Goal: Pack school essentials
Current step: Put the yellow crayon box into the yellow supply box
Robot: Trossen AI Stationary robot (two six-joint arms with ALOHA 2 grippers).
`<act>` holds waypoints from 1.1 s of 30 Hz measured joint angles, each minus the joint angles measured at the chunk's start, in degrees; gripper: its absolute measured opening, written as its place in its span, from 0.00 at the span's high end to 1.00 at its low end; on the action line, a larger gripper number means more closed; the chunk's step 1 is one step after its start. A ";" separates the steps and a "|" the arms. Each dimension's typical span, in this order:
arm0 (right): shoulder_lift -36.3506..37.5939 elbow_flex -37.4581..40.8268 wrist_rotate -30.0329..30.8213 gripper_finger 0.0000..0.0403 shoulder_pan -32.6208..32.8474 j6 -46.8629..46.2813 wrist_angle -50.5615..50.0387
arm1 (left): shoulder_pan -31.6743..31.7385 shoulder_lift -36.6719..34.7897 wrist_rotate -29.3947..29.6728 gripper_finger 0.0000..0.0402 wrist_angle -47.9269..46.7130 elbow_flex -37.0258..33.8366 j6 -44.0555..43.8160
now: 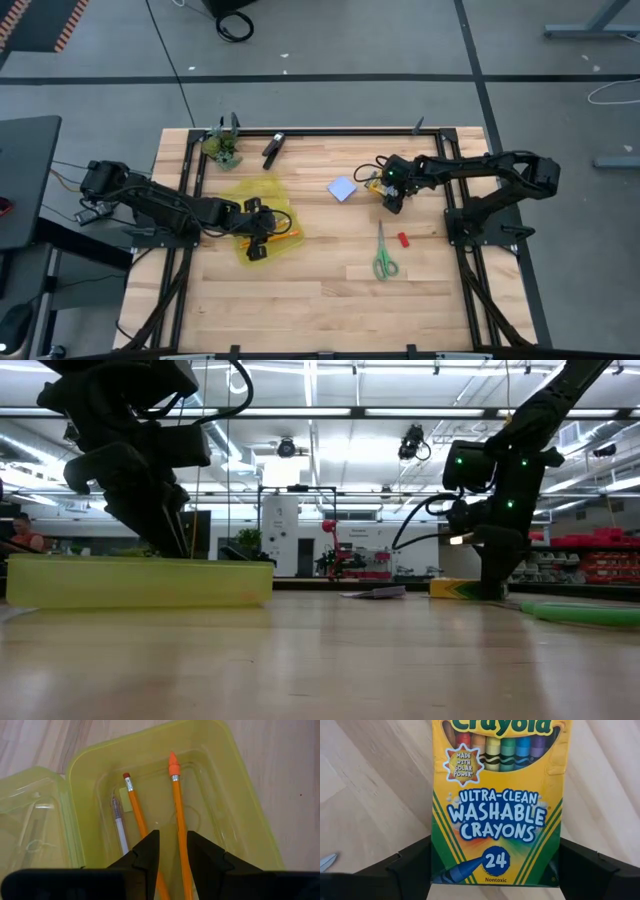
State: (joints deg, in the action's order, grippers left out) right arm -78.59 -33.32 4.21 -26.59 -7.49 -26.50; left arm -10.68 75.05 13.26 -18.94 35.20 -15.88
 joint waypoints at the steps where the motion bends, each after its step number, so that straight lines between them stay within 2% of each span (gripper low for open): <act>1: 0.00 -0.34 0.01 0.12 0.04 0.05 -0.69 | 0.00 0.00 -0.02 0.73 -0.04 0.00 0.00; 17: 0.33 -10.48 -2.29 0.13 0.73 1.12 -5.74 | 0.00 0.00 -0.01 0.73 -1.79 0.00 -0.22; 24: 0.33 -14.36 -2.46 0.13 4.19 1.12 -5.70 | 0.00 -0.24 -0.02 0.73 -2.41 0.00 0.82; 33: 0.33 -16.18 -2.69 0.13 10.58 -2.79 -5.24 | 0.00 -5.85 0.01 0.73 -1.74 0.00 5.35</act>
State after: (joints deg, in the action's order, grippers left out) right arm -78.26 -49.50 1.52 -16.01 -10.27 -31.74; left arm -10.68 69.19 13.26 -20.69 35.20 -10.52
